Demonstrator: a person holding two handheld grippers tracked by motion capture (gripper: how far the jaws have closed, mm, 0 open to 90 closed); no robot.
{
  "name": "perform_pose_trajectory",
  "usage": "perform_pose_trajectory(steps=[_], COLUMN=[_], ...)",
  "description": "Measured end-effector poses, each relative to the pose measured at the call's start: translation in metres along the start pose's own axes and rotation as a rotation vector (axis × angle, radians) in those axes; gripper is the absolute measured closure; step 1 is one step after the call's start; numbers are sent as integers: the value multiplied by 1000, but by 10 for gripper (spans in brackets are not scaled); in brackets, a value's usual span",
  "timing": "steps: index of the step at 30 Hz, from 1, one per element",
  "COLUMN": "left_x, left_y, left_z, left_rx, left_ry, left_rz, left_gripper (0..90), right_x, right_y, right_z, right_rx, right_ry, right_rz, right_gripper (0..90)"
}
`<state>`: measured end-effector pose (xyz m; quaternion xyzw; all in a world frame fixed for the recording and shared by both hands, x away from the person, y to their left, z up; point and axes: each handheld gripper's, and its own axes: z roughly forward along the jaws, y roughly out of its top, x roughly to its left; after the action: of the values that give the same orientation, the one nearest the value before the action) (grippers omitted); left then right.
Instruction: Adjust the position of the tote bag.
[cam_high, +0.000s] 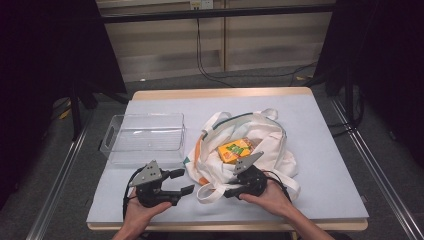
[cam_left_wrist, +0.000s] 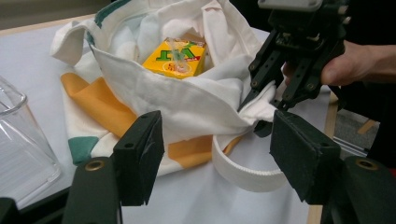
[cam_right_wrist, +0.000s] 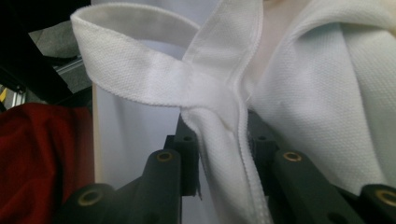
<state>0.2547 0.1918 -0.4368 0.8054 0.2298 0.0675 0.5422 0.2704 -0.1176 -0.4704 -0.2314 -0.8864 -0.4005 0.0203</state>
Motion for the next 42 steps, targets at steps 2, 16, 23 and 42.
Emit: perform_pose_trajectory(steps=[2, 16, 23, 42], left_x=[-1, -4, -11, -41], left_y=[0, 4, 13, 50], left_z=[1, 10, 17, 75], left_rx=[-5, 19, 38, 147], left_ry=[2, 12, 17, -137], left_rz=[-4, 6, 38, 142], left_gripper=[331, 244, 213, 335], right_x=[0, 9, -5, -40], right_y=[0, -7, -9, -46], right_z=[-5, -59, -81, -137], right_rx=[-14, -179, -236, -330], right_ry=[14, -81, -133, -296], right_rz=[7, 30, 63, 171], right_gripper=[620, 461, 553, 582])
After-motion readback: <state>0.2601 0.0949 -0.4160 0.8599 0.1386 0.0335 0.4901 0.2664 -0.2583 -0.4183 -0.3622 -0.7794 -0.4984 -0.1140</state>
